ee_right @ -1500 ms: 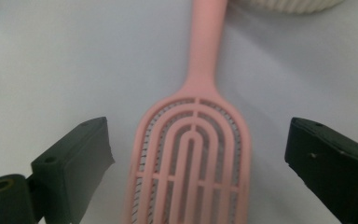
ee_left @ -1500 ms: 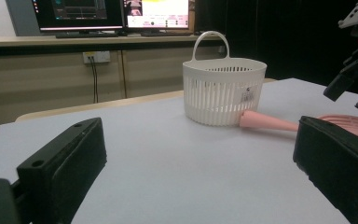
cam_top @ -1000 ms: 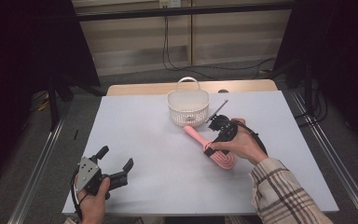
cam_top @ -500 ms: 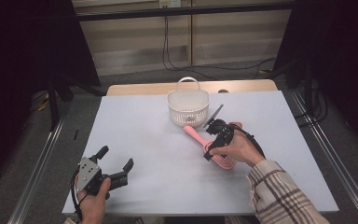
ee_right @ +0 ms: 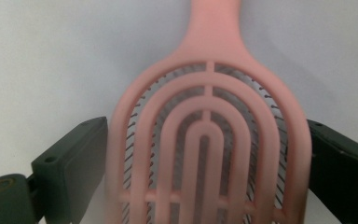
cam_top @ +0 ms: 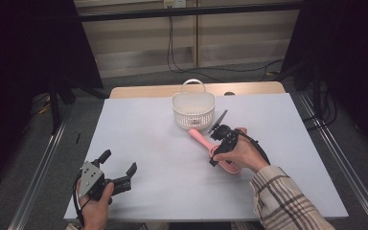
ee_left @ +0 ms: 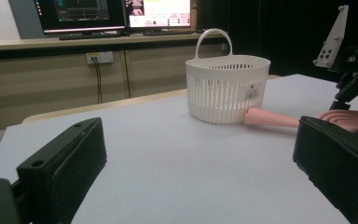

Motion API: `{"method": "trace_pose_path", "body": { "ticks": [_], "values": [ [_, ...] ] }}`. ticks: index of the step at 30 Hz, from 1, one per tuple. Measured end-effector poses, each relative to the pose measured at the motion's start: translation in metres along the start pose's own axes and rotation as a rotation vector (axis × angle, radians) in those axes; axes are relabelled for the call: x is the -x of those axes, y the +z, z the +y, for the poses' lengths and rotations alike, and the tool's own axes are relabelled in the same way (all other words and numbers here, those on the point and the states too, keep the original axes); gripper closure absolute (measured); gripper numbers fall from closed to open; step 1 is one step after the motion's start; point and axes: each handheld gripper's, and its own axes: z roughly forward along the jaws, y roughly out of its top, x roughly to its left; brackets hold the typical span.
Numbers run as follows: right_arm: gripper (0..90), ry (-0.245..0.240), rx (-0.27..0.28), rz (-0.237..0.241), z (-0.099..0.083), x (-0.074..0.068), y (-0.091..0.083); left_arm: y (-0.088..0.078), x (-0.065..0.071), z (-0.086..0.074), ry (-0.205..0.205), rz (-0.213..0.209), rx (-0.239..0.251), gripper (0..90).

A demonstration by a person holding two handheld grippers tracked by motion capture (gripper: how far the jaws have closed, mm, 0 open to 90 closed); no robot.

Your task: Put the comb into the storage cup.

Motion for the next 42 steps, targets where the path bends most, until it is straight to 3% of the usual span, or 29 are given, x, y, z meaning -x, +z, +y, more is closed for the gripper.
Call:
{"method": "trace_pose_path", "body": {
  "ticks": [4, 8, 23, 36, 42],
  "values": [
    [9.2, 0.012, 0.004, 0.003, 0.001, -0.001, 0.0, 0.0, 0.0, 0.0, 0.0, -0.001, 0.001, 2.6],
    [17.8, 0.009, -0.011, 0.01, 0.003, -0.002, 0.002, 0.0, 0.0, 0.0, -0.007, 0.001, 0.004, 2.6],
    [19.3, 0.015, -0.044, -0.04, 0.005, -0.006, 0.0, -0.001, -0.001, 0.0, -0.007, 0.001, 0.003, 2.6],
    [19.7, -0.008, -0.03, -0.067, 0.002, -0.01, -0.009, 0.0, -0.001, 0.0, 0.003, 0.0, -0.002, 2.6],
    [19.8, -0.022, -0.004, -0.058, 0.002, -0.012, -0.014, 0.001, 0.0, 0.0, -0.007, -0.002, 0.0, 2.6]
  ]
}}
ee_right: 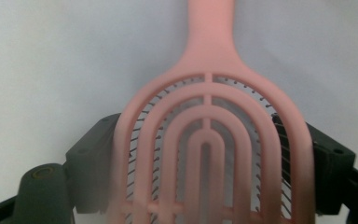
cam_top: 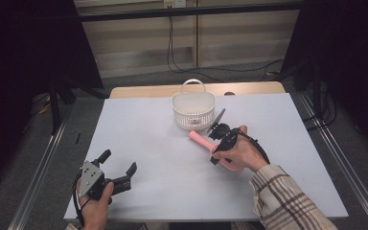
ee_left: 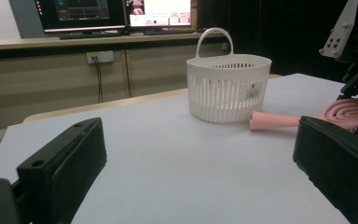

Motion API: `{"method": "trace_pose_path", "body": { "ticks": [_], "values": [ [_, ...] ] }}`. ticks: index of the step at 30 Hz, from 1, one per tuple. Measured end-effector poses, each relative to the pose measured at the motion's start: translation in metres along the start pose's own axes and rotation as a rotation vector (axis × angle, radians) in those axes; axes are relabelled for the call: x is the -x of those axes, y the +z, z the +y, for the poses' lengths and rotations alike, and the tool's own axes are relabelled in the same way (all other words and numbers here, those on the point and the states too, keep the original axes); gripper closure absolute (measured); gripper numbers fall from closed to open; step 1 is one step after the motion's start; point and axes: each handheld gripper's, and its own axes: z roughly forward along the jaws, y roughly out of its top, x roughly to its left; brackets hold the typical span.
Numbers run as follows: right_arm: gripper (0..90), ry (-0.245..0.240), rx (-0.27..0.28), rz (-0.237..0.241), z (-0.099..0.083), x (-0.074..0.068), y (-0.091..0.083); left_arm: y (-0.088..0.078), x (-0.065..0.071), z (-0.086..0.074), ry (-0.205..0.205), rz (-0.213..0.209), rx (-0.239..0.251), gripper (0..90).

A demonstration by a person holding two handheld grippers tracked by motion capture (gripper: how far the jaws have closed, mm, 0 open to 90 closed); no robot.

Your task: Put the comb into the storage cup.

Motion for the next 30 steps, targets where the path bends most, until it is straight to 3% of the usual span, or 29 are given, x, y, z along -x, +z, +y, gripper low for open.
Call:
{"method": "trace_pose_path", "body": {
  "ticks": [7, 18, 24, 30],
  "values": [
    [19.6, -0.001, -0.055, -0.002, 0.001, 0.002, 0.01, -0.001, -0.001, 0.0, 0.008, 0.0, -0.002, 2.6],
    [17.6, -0.007, -0.067, 0.029, 0.001, 0.005, 0.011, 0.0, 0.0, 0.0, 0.003, 0.0, -0.002, 2.6],
    [10.3, -0.02, -0.07, -0.004, 0.001, 0.005, 0.008, 0.0, 0.0, 0.0, 0.002, 0.0, -0.002, 2.6],
    [9.9, -0.025, -0.09, -0.035, 0.003, 0.005, 0.009, 0.0, -0.001, 0.0, 0.003, 0.001, -0.003, 2.6]
  ]
}}
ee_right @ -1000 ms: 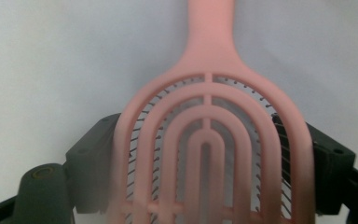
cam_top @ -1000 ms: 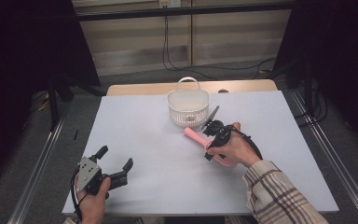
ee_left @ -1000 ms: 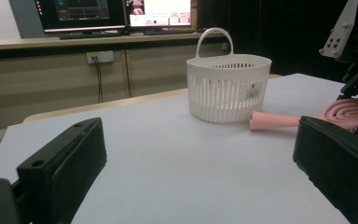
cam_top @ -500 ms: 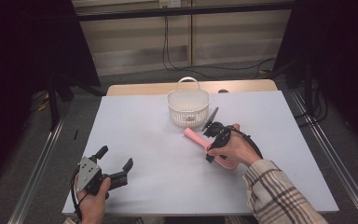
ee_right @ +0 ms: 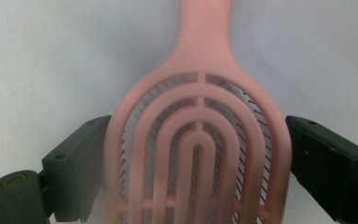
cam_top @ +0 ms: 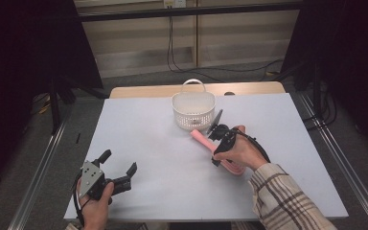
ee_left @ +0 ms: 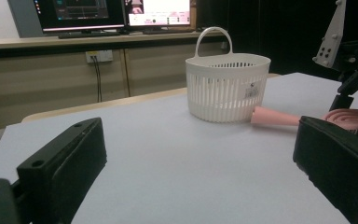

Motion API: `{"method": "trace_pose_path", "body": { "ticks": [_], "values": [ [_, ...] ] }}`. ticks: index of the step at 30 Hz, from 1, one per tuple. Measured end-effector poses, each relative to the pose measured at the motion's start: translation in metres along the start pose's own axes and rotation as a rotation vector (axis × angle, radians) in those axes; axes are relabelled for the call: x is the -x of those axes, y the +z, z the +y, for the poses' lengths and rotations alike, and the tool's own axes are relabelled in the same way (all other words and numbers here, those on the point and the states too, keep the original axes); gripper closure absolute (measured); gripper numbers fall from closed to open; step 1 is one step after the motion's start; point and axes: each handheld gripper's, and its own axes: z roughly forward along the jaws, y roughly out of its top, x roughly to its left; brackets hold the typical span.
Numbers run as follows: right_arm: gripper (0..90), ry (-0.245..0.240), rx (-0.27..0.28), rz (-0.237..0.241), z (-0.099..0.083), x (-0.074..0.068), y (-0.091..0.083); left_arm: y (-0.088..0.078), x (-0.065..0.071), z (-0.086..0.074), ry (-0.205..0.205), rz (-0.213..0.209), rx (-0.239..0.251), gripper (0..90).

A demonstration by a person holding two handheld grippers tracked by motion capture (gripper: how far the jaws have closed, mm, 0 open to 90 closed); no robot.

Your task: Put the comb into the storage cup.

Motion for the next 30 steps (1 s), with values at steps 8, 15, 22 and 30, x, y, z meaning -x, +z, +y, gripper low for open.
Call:
{"method": "trace_pose_path", "body": {
  "ticks": [8, 15, 22, 30],
  "values": [
    [15.0, 0.035, -0.04, -0.018, -0.001, -0.002, 0.001, 0.0, 0.0, 0.0, 0.002, 0.001, -0.003, 2.6],
    [19.0, 0.001, -0.025, -0.041, -0.001, -0.004, 0.003, 0.0, -0.001, 0.0, -0.001, 0.002, -0.005, 2.6],
    [19.3, -0.003, 0.013, -0.054, -0.003, -0.005, -0.007, 0.0, -0.001, 0.0, 0.007, 0.007, -0.009, 2.6],
    [19.4, -0.011, 0.033, -0.045, -0.004, -0.006, -0.015, 0.0, 0.0, 0.0, 0.004, 0.003, -0.011, 2.6]
  ]
}}
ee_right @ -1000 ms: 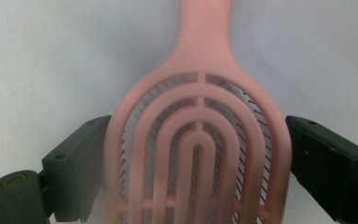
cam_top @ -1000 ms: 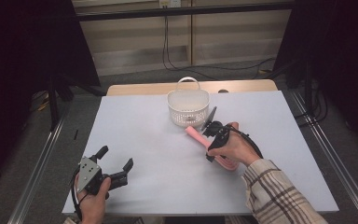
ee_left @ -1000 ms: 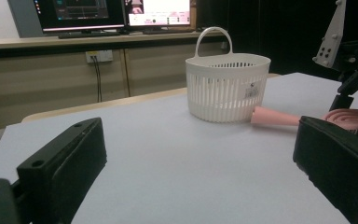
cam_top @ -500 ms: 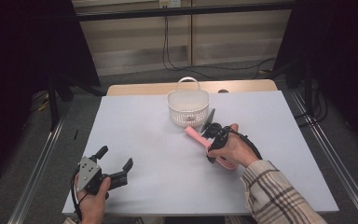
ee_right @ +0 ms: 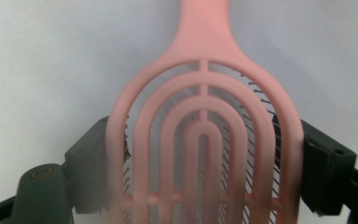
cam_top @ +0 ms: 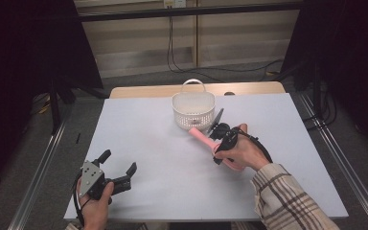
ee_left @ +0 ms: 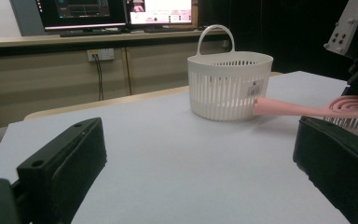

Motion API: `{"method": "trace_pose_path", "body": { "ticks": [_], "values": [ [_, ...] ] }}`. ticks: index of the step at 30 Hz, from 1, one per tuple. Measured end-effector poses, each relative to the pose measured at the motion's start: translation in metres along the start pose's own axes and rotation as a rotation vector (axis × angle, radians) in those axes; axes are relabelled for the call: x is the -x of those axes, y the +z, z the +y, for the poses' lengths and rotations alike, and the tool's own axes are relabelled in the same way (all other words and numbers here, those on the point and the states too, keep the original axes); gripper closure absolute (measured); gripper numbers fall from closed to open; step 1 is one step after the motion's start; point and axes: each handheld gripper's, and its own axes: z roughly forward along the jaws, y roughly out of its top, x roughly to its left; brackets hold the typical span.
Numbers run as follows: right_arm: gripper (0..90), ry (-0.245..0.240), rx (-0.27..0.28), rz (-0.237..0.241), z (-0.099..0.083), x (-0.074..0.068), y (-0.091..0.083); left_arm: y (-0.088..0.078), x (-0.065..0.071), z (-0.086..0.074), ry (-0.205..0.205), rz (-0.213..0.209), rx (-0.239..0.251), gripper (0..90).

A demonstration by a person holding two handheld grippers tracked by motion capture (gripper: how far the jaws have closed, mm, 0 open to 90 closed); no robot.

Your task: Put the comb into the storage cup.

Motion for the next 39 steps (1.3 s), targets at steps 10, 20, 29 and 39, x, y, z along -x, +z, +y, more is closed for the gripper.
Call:
{"method": "trace_pose_path", "body": {
  "ticks": [10, 20, 29, 39],
  "values": [
    [19.3, -0.009, 0.021, 0.024, -0.004, 0.0, -0.008, 0.0, 0.0, 0.0, 0.001, -0.001, -0.003, 2.6],
    [19.3, -0.019, 0.048, 0.046, -0.012, 0.0, -0.016, 0.001, 0.0, -0.001, 0.012, -0.005, -0.018, 2.6],
    [19.3, -0.032, 0.086, 0.049, -0.021, 0.001, -0.025, 0.002, -0.001, 0.001, 0.0, -0.006, -0.032, 1.9],
    [19.3, -0.058, 0.128, 0.078, -0.029, 0.0, -0.037, 0.006, 0.002, 0.003, -0.008, -0.047, -0.049, 2.6]
  ]
}}
